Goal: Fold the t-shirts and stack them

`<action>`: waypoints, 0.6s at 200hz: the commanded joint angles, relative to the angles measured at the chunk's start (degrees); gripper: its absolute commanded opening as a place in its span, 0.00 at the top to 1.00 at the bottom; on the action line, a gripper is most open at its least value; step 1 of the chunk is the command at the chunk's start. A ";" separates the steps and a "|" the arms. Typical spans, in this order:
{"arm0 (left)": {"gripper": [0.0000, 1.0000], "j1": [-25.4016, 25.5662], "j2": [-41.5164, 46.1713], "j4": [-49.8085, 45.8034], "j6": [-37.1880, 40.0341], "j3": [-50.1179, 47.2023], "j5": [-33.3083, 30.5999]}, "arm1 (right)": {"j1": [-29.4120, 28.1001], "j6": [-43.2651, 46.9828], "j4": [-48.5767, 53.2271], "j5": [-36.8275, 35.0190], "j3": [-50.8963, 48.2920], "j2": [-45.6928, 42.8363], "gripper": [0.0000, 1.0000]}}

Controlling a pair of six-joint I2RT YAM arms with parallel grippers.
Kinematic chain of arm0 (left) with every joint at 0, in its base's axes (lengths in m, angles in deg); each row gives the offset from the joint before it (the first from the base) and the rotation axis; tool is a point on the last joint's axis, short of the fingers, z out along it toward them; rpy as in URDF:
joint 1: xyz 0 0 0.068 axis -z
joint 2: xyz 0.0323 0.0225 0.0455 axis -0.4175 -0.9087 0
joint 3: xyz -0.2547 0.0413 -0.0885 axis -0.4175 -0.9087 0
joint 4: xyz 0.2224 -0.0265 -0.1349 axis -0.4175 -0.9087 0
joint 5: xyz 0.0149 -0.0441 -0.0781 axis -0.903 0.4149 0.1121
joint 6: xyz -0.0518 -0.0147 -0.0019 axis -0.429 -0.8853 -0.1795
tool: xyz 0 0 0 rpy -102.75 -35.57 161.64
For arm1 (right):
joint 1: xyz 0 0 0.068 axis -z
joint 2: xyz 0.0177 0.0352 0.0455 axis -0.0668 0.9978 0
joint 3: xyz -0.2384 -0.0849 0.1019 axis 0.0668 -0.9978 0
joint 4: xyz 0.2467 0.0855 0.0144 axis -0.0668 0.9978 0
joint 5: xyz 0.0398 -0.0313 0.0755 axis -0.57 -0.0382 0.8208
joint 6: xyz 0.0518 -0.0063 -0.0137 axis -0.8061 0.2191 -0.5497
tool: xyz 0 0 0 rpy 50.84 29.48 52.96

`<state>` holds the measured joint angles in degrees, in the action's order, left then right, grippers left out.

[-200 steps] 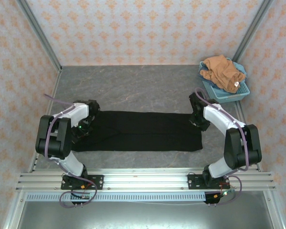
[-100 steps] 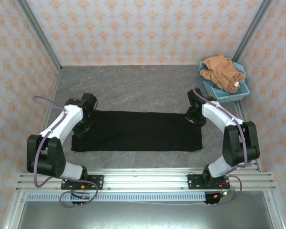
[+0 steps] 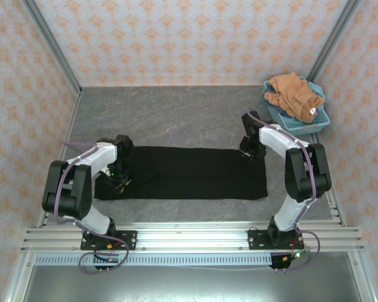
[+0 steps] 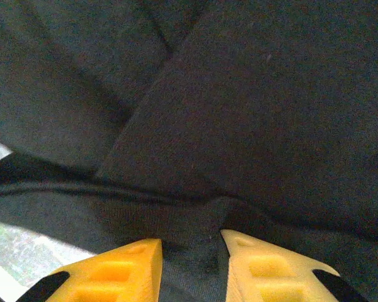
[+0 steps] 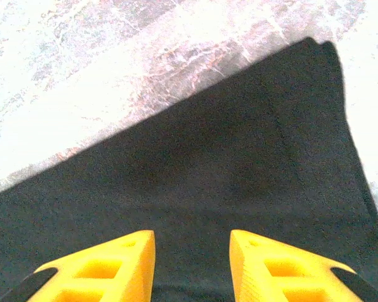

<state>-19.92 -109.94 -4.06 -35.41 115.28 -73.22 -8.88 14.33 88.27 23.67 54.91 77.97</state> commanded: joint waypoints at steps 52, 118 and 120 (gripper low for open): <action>0.71 -4.23 -14.13 1.43 4.34 12.45 -4.96 | 1.07 -3.06 8.11 -5.33 2.52 6.26 0.63; 0.71 -1.66 -36.37 2.12 13.26 42.42 -1.07 | -0.11 -14.67 10.08 -3.12 -5.98 -0.52 0.63; 0.71 -1.39 -37.09 2.01 13.57 43.78 -0.96 | -0.25 -15.02 10.11 -3.11 -6.43 -0.74 0.63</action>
<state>-23.40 -137.09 -10.64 -26.83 148.86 -75.87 -8.24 5.67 93.99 21.68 52.81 80.51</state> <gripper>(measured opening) 0.287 0.371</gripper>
